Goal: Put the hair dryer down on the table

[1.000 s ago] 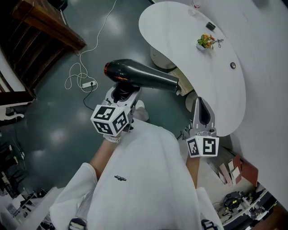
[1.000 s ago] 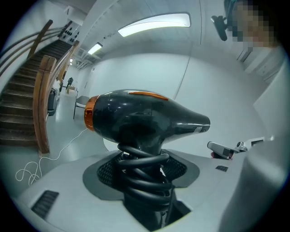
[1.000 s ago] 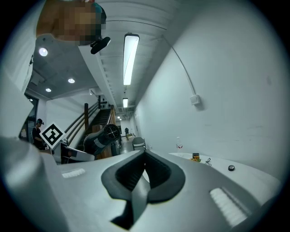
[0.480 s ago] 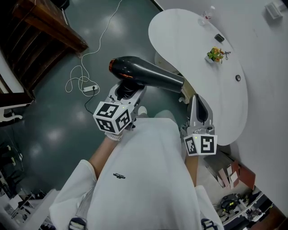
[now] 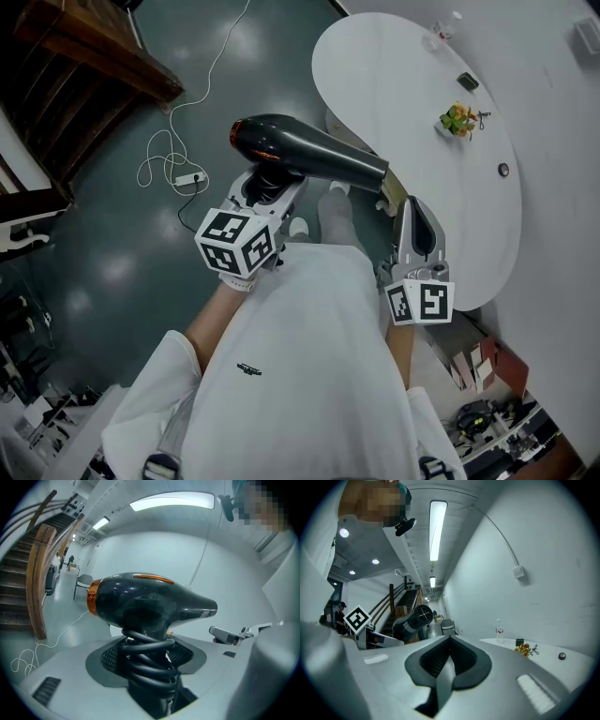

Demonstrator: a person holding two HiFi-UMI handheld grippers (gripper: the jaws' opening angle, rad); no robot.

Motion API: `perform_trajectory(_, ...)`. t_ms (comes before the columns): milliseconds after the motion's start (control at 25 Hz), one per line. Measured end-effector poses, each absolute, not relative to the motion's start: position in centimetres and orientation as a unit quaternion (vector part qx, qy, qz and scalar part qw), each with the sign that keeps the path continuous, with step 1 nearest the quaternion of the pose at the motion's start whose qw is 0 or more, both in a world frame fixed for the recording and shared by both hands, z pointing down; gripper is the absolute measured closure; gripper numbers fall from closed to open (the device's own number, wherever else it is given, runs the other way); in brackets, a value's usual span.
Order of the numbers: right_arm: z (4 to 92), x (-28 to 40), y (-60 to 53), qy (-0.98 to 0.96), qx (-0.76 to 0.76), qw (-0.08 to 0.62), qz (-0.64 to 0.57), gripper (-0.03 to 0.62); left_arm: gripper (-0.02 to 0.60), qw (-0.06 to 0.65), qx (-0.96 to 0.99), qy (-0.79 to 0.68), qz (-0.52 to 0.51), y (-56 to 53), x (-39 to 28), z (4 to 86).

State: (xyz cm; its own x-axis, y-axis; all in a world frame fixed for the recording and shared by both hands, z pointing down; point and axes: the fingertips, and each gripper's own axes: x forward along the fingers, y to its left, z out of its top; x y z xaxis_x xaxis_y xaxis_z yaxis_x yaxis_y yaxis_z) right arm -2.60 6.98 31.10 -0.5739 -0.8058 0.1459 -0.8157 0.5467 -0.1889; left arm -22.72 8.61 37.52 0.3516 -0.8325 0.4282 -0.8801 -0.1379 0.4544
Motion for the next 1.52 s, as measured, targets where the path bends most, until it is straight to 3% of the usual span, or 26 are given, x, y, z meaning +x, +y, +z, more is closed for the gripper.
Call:
perform_trajectory(960, 30.6, 3.9, -13.3, -0.881, 0.458, -0.021, 0.116, 0.583, 0.321, 0.307, 0.757, -0.574, 0.064, -10.6, -16.9, 36.8)
perform_trajectory(1520, 33.0, 6.8, -18.1, -0.870, 0.469, -0.025, 0.152, 0.582, 0.321, 0.316, 0.750, -0.575, 0.083, -15.8, -15.2, 38.2)
